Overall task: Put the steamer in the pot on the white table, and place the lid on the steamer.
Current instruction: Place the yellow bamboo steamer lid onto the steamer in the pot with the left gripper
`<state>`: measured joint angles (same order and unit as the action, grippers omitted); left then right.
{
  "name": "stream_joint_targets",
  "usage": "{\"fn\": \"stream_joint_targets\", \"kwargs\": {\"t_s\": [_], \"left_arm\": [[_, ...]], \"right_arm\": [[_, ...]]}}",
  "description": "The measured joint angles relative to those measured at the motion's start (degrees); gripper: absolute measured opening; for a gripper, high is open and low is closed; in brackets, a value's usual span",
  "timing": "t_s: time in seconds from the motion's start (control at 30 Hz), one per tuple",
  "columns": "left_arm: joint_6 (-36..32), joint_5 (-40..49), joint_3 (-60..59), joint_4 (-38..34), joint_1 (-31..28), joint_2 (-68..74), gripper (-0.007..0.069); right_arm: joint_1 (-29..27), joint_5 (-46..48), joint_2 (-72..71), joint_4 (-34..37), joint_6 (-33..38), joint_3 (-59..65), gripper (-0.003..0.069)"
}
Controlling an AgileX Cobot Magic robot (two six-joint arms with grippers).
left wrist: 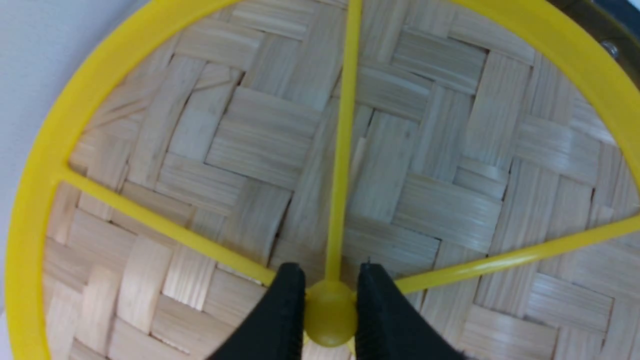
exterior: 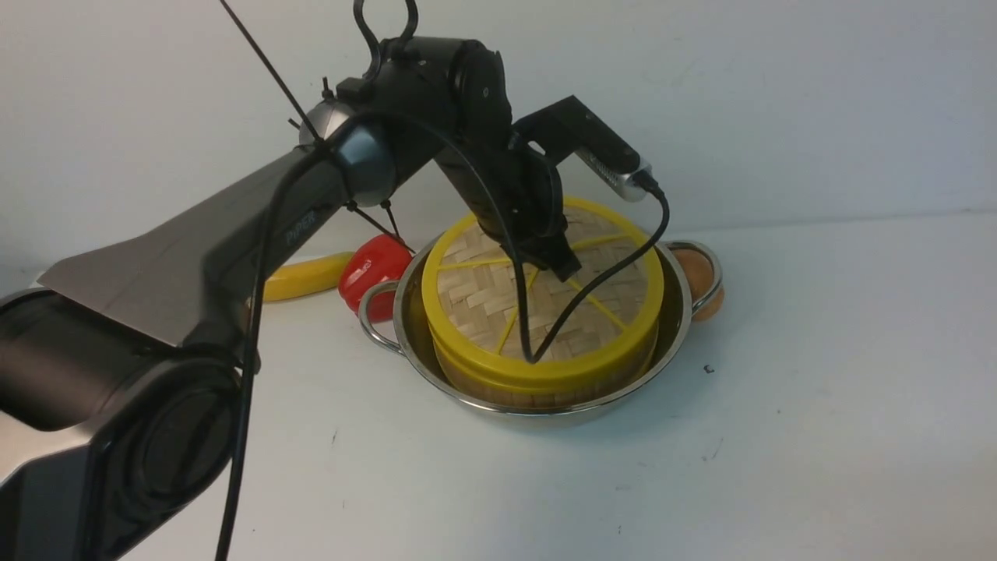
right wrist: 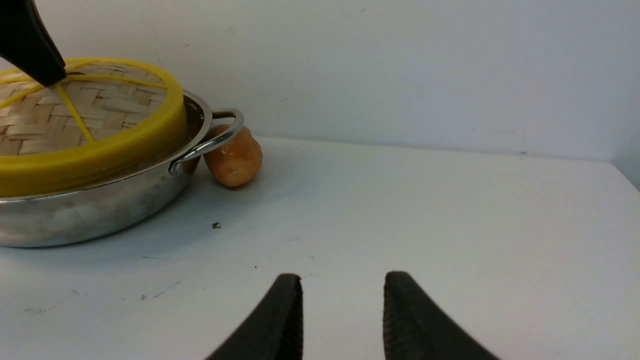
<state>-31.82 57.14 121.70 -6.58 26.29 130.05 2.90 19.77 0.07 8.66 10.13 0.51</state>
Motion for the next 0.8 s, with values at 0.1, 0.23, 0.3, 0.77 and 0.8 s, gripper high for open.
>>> {"fn": "stream_joint_targets", "kwargs": {"t_s": [0.1,0.23,0.3,0.77,0.8], "left_arm": [[1.54,-0.04,0.00,0.53,0.00,0.02,0.0115],[2.48,-0.07,0.00,0.91,0.00,0.02,0.0115],[3.42,-0.07,0.00,1.09,0.00,0.02,0.0115],[4.59,0.07,0.31,1.71,0.02,0.92,0.0115],[4.74,0.07,0.37,1.76,0.02,1.11,0.0115]], "right_arm": [[0.00,0.00,0.00,0.00,0.00,0.00,0.0249],[0.00,0.00,0.00,0.00,0.00,0.00,0.0249],[0.00,0.00,0.00,0.00,0.00,0.00,0.0249],[0.00,0.00,0.00,0.00,0.00,0.00,0.0249],[0.00,0.00,0.00,0.00,0.00,0.00,0.0249]]}}
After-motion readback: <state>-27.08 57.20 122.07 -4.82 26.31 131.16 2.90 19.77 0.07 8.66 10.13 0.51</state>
